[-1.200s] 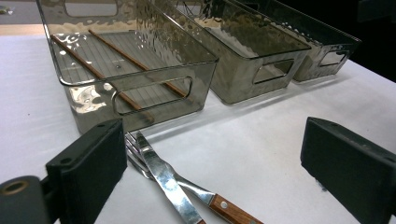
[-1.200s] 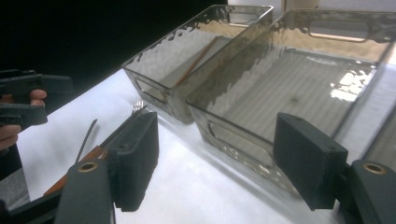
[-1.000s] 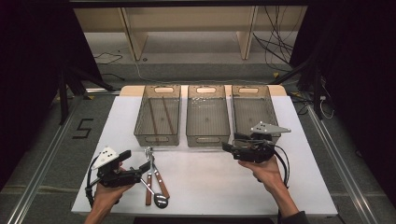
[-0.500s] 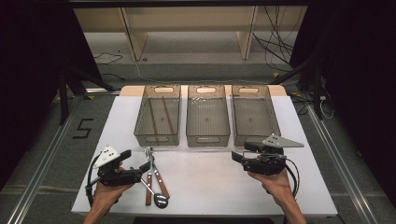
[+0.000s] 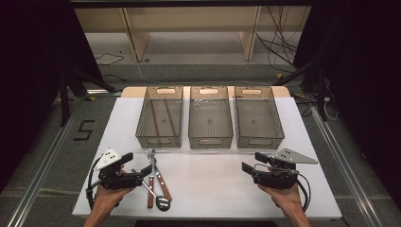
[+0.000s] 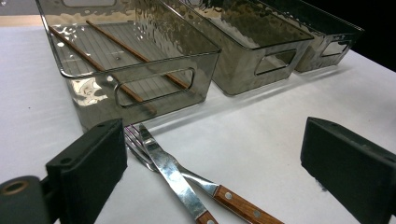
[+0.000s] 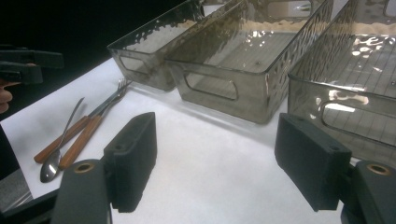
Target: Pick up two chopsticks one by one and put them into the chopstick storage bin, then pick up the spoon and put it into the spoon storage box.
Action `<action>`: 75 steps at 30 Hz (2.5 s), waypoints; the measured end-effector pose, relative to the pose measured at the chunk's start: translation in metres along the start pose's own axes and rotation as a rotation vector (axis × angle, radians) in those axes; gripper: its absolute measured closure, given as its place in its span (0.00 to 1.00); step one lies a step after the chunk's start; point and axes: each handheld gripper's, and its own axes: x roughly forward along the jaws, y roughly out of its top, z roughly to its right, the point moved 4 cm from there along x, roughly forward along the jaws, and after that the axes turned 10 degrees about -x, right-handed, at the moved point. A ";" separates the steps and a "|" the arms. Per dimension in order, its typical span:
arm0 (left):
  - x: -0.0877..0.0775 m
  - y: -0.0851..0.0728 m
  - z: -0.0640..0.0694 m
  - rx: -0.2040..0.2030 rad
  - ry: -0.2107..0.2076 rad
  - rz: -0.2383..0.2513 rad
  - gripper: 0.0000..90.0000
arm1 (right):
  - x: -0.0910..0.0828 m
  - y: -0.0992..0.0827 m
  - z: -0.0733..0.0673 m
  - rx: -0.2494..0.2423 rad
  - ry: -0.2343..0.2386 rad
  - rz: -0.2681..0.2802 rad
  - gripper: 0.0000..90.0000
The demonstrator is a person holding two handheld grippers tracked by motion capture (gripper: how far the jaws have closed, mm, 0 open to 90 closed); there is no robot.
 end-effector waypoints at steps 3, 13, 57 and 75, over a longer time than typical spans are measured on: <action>0.001 0.000 0.001 0.003 -0.002 -0.004 0.07 | -0.002 -0.003 -0.003 0.001 0.005 0.006 0.33; 0.005 0.004 0.004 0.055 -0.007 -0.067 0.07 | -0.001 -0.011 -0.008 -0.018 0.006 -0.019 0.29; 0.035 -0.026 -0.036 0.241 0.196 -0.570 0.98 | -0.001 -0.013 -0.017 -0.043 0.026 -0.049 0.29; 0.006 -0.041 -0.033 0.232 0.175 -0.630 0.98 | -0.001 -0.013 -0.017 -0.043 0.024 -0.052 0.29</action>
